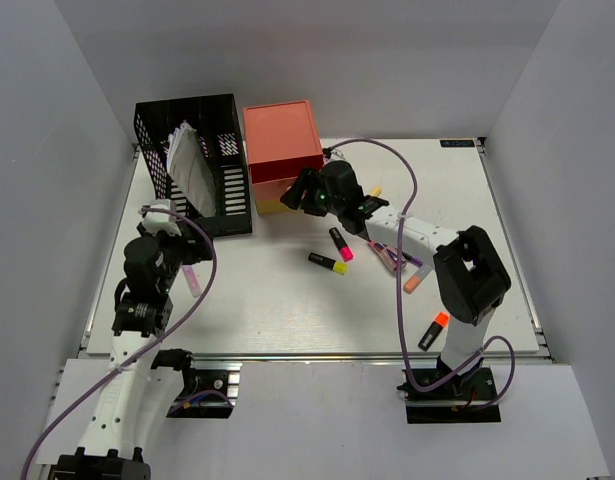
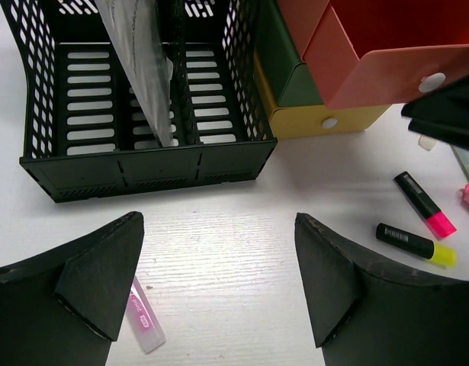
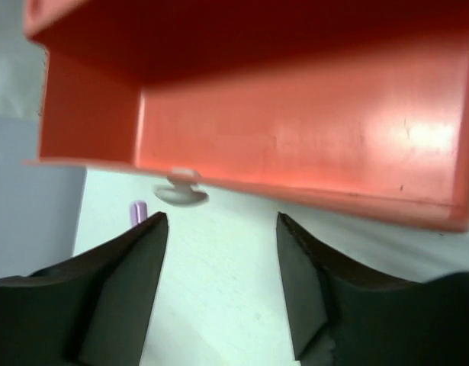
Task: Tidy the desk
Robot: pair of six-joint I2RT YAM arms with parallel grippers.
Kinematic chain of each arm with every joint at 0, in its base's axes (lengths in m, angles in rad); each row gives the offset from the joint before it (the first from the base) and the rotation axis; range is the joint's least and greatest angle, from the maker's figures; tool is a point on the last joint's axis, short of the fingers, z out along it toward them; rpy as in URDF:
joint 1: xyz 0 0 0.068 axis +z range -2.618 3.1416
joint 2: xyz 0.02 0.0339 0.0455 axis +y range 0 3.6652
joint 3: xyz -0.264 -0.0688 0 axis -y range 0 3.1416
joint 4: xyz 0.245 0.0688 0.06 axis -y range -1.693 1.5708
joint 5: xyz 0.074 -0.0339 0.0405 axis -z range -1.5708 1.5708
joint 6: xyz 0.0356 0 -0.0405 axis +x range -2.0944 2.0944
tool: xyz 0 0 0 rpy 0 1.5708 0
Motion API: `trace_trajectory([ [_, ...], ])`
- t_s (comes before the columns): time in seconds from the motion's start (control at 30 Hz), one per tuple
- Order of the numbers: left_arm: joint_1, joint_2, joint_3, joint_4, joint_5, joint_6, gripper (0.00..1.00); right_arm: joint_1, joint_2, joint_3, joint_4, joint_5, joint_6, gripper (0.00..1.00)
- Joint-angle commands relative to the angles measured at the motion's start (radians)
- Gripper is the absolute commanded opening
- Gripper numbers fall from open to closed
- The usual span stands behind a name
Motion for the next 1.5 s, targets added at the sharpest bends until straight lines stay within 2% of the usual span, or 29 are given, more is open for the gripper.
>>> trace_trajectory([
  [0.0, -0.003, 0.004, 0.022, -0.001, -0.020, -0.009, 0.90, -0.001, -0.053, -0.047, 0.084, -0.066, -0.064, 0.66],
  [0.2, -0.003, 0.055, 0.024, -0.010, -0.098, -0.067, 0.98, 0.002, -0.148, -0.149, 0.139, -0.129, -0.174, 0.68],
  [0.3, -0.003, 0.096, 0.031, -0.015, -0.109, -0.092, 0.98, 0.001, -0.232, -0.257, 0.181, -0.155, -0.264, 0.64],
  [0.37, -0.003, 0.116, 0.031, -0.015, -0.114, -0.113, 0.94, -0.001, -0.324, -0.362, 0.239, -0.181, -0.332, 0.59],
  [0.4, -0.003, 0.121, 0.033, -0.024, -0.123, -0.124, 0.90, -0.004, -0.356, -0.395, 0.248, -0.190, -0.372, 0.46],
  [0.43, -0.003, 0.124, 0.033, -0.027, -0.130, -0.173, 0.76, -0.002, -0.430, -0.427, 0.268, -0.196, -0.444, 0.33],
  [0.5, -0.003, 0.121, 0.031, -0.038, -0.120, -0.224, 0.61, -0.019, -0.496, -0.482, 0.226, -0.214, -0.516, 0.00],
  [0.53, -0.003, 0.124, 0.036, -0.048, -0.111, -0.283, 0.53, -0.018, -0.545, -0.481, 0.122, -0.210, -0.564, 0.00],
  [0.57, -0.003, 0.127, 0.046, -0.059, -0.123, -0.303, 0.41, -0.030, -0.567, -0.484, 0.094, -0.233, -0.590, 0.00],
  [0.6, -0.003, 0.148, 0.062, -0.120, -0.137, -0.325, 0.35, -0.048, -0.585, -0.499, 0.089, -0.341, -0.627, 0.00],
  [0.67, -0.003, 0.185, 0.112, -0.174, -0.167, -0.397, 0.28, -0.079, -0.645, -0.525, 0.076, -0.424, -0.682, 0.00],
  [0.73, -0.003, 0.259, 0.152, -0.272, -0.190, -0.437, 0.28, -0.102, -0.679, -0.527, 0.041, -0.533, -0.694, 0.00],
  [0.77, -0.003, 0.291, 0.192, -0.333, -0.213, -0.440, 0.30, -0.114, -0.686, -0.515, 0.009, -0.603, -0.710, 0.01],
  [0.8, -0.003, 0.346, 0.217, -0.366, -0.235, -0.455, 0.33, -0.132, -0.706, -0.516, 0.000, -0.630, -0.720, 0.07],
  [0.83, -0.003, 0.375, 0.235, -0.399, -0.287, -0.468, 0.38, -0.143, -0.719, -0.521, 0.000, -0.651, -0.730, 0.13],
  [0.87, -0.003, 0.400, 0.261, -0.439, -0.305, -0.475, 0.43, -0.165, -0.737, -0.530, 0.007, -0.681, -0.765, 0.27],
  [0.9, -0.003, 0.418, 0.267, -0.452, -0.324, -0.480, 0.52, -0.192, -0.769, -0.535, 0.000, -0.723, -0.805, 0.33],
  [0.97, -0.003, 0.461, 0.275, -0.469, -0.368, -0.480, 0.56, -0.223, -0.792, -0.528, -0.025, -0.768, -0.845, 0.41],
  [1.1, 0.006, 0.507, 0.272, -0.455, -0.405, -0.466, 0.62, -0.289, -0.806, -0.516, -0.060, -0.895, -0.854, 0.48],
  [1.27, 0.006, 0.584, 0.242, -0.414, -0.430, -0.460, 0.62, -0.327, -0.786, -0.516, -0.072, -1.027, -0.869, 0.50],
  [1.47, -0.003, 0.658, 0.195, -0.366, -0.437, -0.457, 0.62, -0.358, -0.818, -0.515, -0.097, -1.054, -0.912, 0.50],
])
